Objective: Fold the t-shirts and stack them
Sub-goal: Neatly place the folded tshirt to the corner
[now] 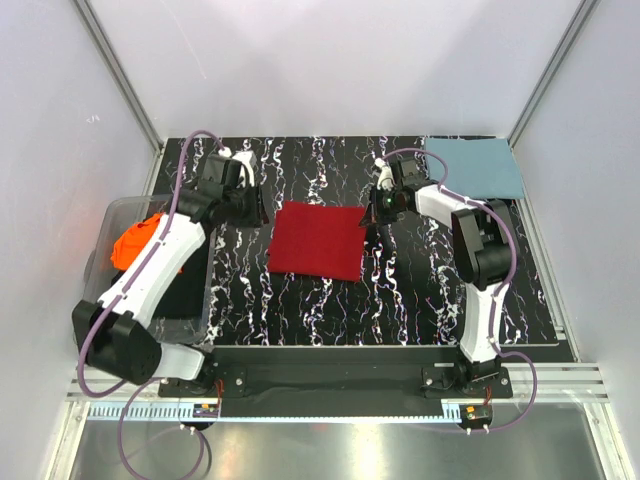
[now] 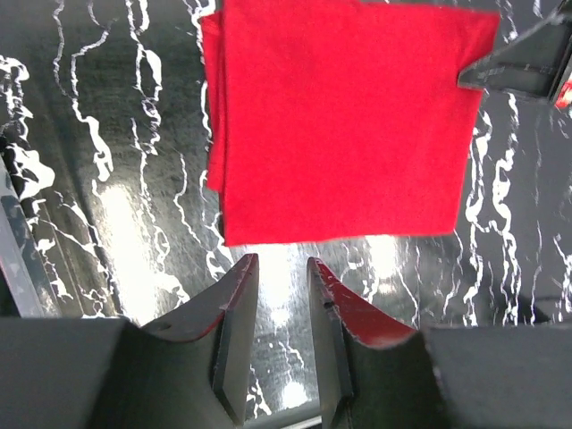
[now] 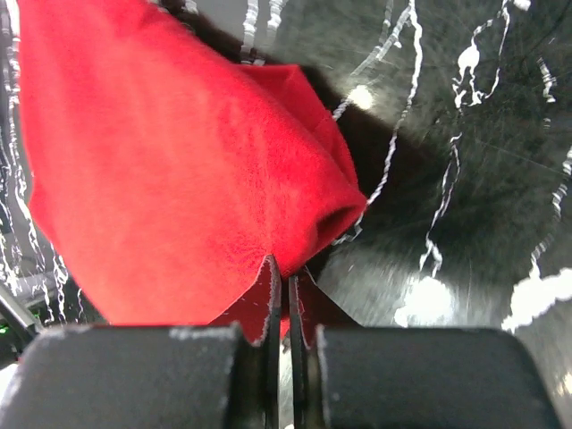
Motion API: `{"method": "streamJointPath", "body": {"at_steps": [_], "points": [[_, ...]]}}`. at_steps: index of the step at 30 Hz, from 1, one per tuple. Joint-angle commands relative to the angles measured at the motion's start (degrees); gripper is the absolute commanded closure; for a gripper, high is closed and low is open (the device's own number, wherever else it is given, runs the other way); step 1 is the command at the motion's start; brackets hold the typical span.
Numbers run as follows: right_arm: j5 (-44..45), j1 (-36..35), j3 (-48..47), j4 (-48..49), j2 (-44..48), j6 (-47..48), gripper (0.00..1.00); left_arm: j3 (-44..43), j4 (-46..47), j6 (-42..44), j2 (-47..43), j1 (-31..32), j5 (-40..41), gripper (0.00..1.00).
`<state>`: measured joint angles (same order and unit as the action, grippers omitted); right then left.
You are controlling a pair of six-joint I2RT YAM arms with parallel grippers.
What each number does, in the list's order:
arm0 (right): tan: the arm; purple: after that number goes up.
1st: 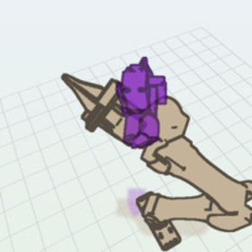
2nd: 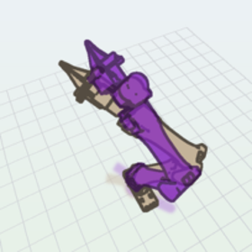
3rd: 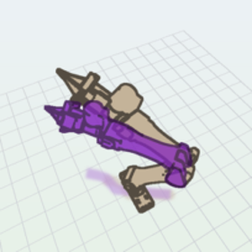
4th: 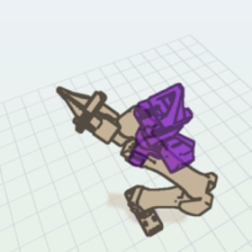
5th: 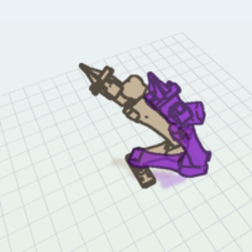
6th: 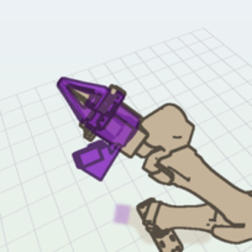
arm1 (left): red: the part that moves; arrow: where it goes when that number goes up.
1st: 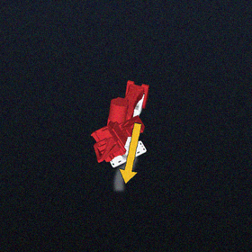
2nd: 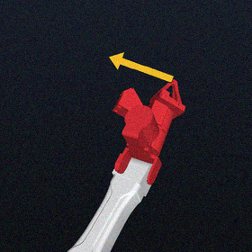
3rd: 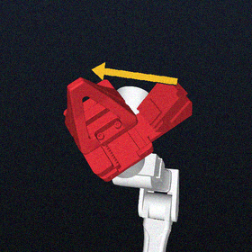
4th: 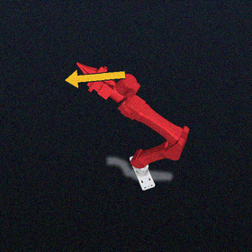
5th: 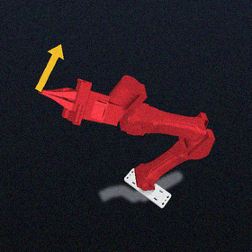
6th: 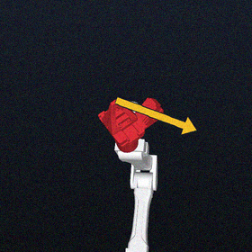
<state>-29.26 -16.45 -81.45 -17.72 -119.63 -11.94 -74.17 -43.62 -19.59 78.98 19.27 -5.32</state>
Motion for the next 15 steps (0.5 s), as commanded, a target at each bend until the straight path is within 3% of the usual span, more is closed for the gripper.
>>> {"method": "streamJointPath", "body": {"at_steps": [1, 5, 13, 15], "points": [[3.9, -1.2, -0.5, 0.2, 8.7, 3.3, 1.00, 2.8, 0.5, 1.8, -2.2, 0.3, -3.6, 0.67], [7.5, -1.3, -1.3, -0.6, 11.8, 3.9, 1.00, 5.7, 2.7, 1.3, -4.5, 0.9, -6.2, 0.66], [13.6, -1.3, -6.4, -6.7, 12.4, 10.0, 1.00, 10.5, 5.4, 2.3, -8.0, 0.9, -3.6, 0.66], [20.2, -1.3, -7.3, -7.6, 13.1, 14.0, 1.00, 11.2, 6.2, 2.0, -8.7, 1.0, -3.3, 0.66]]}}
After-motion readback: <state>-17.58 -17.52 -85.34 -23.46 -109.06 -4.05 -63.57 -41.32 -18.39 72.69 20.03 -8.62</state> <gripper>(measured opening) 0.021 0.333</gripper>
